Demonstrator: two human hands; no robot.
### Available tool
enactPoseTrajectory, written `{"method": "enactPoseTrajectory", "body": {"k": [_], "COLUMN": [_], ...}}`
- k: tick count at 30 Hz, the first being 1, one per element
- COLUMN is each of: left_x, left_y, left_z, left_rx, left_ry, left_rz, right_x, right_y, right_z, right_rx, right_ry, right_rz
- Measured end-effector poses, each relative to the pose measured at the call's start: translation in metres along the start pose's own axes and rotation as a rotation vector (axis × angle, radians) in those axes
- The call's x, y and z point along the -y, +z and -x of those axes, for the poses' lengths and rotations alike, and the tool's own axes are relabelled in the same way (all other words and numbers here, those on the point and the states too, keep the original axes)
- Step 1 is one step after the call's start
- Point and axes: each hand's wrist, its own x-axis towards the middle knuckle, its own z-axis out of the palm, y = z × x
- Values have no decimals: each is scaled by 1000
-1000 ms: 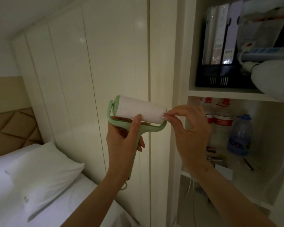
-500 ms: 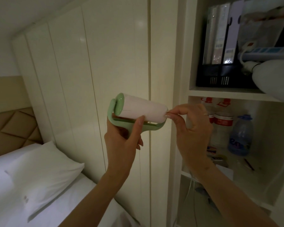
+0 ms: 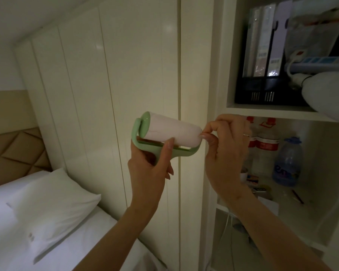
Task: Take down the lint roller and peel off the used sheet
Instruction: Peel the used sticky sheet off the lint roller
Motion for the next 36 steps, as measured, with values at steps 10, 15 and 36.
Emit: {"method": "enactPoseTrajectory", "body": {"k": [10,15,36], "left_x": [-8,-12,-15], "left_y": [-3,-5,-8], "left_z": [-1,-3,5], "left_rx": [9,104,98], "left_ry": [-110,-206,-157], "left_rz": [90,176,171], "right_x": [2,2,14], "right_y": [-6,-11,-21], "right_z": [12,15,7], "right_rx": [71,150,124], "right_ry": [144,76,175], "right_rz": [-287,-288,-434]}}
